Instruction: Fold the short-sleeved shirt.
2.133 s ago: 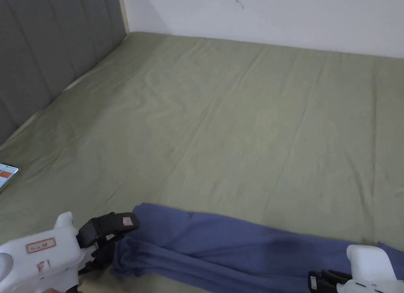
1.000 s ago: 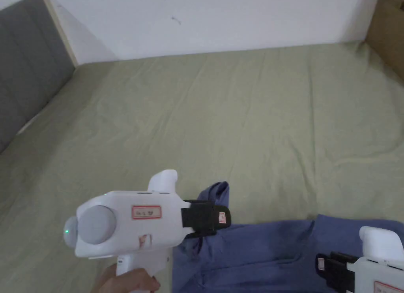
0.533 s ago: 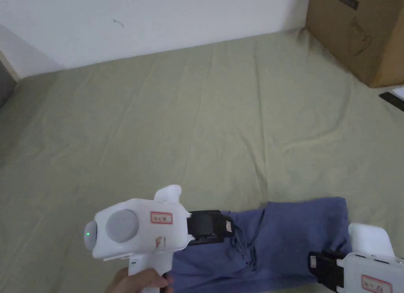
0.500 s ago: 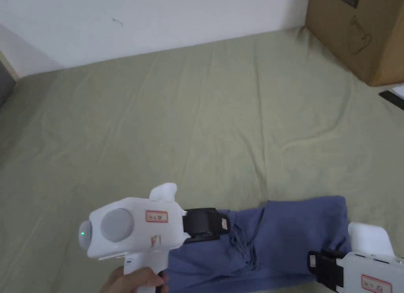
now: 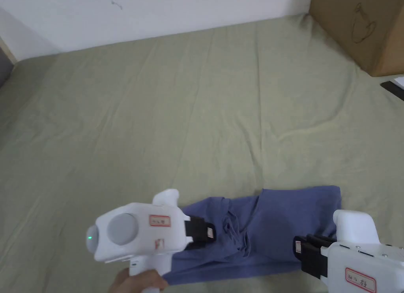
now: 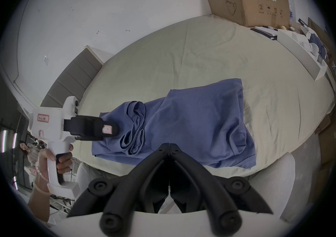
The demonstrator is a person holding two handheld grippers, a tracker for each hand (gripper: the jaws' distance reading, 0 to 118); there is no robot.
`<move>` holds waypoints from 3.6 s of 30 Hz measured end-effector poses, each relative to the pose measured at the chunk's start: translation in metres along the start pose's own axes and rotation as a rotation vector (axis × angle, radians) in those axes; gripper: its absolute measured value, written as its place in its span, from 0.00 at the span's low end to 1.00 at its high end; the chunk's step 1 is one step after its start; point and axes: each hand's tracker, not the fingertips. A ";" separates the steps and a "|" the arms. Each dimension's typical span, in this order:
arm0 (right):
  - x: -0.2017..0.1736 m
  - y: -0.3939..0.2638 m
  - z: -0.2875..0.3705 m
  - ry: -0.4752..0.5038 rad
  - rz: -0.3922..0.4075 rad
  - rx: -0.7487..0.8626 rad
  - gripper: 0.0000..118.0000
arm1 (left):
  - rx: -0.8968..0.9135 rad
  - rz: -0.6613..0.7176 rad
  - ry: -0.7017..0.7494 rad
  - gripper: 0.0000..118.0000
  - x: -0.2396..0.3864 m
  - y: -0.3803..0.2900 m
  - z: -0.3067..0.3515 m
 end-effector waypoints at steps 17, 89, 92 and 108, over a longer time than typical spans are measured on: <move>-0.017 0.001 -0.001 -0.005 0.044 -0.037 0.00 | 0.113 -0.006 -0.138 0.48 -0.035 -0.007 0.064; 0.001 0.003 -0.001 0.017 -0.003 -0.056 0.00 | 0.000 0.152 -0.016 0.05 0.030 0.038 0.036; 0.010 0.002 -0.002 0.010 -0.020 -0.057 0.00 | -0.042 0.130 -0.037 0.18 0.034 0.043 0.024; 0.012 -0.001 -0.006 0.019 -0.043 -0.067 0.00 | 0.041 0.178 0.011 0.06 -0.016 0.015 0.057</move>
